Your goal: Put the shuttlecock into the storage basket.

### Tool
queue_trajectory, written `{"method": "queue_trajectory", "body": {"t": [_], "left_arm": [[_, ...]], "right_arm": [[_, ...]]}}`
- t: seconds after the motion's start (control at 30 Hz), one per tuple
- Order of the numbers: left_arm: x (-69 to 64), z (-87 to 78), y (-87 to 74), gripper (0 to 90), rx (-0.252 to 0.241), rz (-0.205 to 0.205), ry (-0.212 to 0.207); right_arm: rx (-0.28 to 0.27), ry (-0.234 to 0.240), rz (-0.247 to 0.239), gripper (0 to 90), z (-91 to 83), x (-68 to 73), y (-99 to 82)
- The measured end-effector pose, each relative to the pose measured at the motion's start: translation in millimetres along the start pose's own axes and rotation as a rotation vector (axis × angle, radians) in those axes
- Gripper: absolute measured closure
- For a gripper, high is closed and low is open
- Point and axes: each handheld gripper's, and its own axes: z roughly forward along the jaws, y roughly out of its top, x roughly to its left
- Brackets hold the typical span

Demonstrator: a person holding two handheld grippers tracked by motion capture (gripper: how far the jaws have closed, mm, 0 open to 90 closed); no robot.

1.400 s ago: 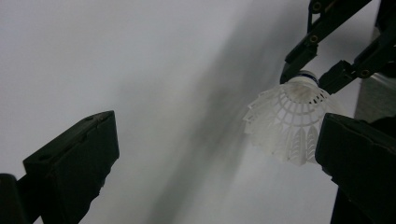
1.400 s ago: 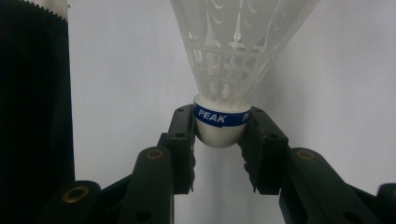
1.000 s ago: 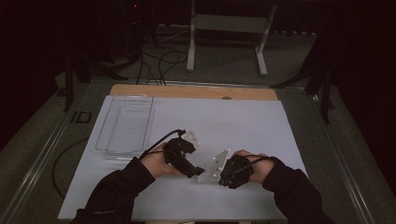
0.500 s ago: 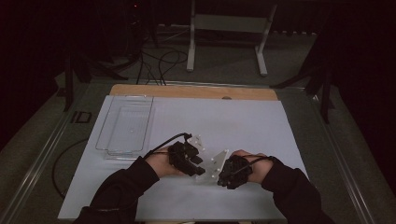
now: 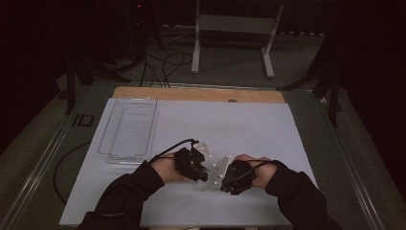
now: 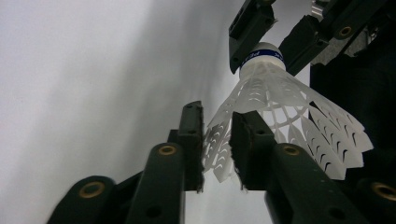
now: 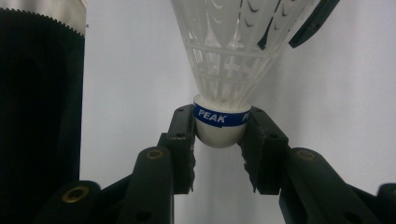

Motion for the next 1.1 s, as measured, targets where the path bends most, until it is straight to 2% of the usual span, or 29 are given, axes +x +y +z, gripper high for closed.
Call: {"method": "queue_trajectory", "body": {"t": [0.13, 0.3, 0.4, 0.67, 0.7, 0.87, 0.9, 0.93, 0.97, 1.0, 1.03, 1.07, 1.1], "left_arm": [[2.1, -0.1, -0.8, 77.9, -0.008, 0.004, -0.010], [0.6, 3.3, -0.3, 81.2, 0.010, 0.011, -0.019], [-1.2, 5.3, 0.2, 88.8, 0.014, 0.013, -0.022], [-3.4, 4.7, 0.6, 89.9, 0.031, 0.045, -0.033], [-3.4, 3.7, 0.7, 89.9, 0.040, 0.064, -0.030], [-5.3, 2.2, 0.2, 89.9, 0.041, 0.068, -0.040], [-6.0, 2.3, -0.1, 89.9, 0.049, 0.073, -0.030], [-6.0, 2.3, -0.1, 89.9, 0.049, 0.073, -0.030], [-6.1, 1.5, -1.2, 89.9, 0.044, 0.069, -0.036], [-6.1, 1.5, -1.2, 89.9, 0.044, 0.069, -0.036], [-5.6, -0.3, -2.0, 89.9, 0.051, 0.069, -0.023], [-5.6, -0.3, -2.0, 90.0, 0.051, 0.069, -0.023], [-5.8, -2.3, -2.8, 89.9, 0.041, 0.061, -0.026]], "right_arm": [[-0.005, -0.001, -0.002, 65.5, -0.3, 0.2, -0.5], [-0.001, -0.001, 0.001, 65.4, 0.3, 0.9, -0.7], [0.001, -0.003, -0.002, 65.4, 2.1, 0.2, -2.0], [-0.006, 0.011, 0.011, 65.3, 3.1, 2.3, -3.9], [-0.012, 0.011, 0.008, 65.0, 2.8, 2.4, -4.4], [-0.021, 0.015, 0.024, 63.5, 3.0, 2.0, -5.1], [-0.019, -0.001, 0.064, 57.5, 3.2, 1.3, -4.3], [-0.019, -0.001, 0.064, 57.5, 3.2, 1.3, -4.3], [-0.025, 0.004, 0.084, 50.7, 3.3, 0.4, -4.3], [-0.025, 0.004, 0.084, 50.7, 3.3, 0.4, -4.3], [-0.032, -0.004, 0.117, 43.0, 2.9, -0.6, -4.5], [-0.032, -0.004, 0.117, 43.0, 2.9, -0.6, -4.5], [-0.030, -0.018, 0.139, 39.6, 1.9, -1.2, -5.2]]}}
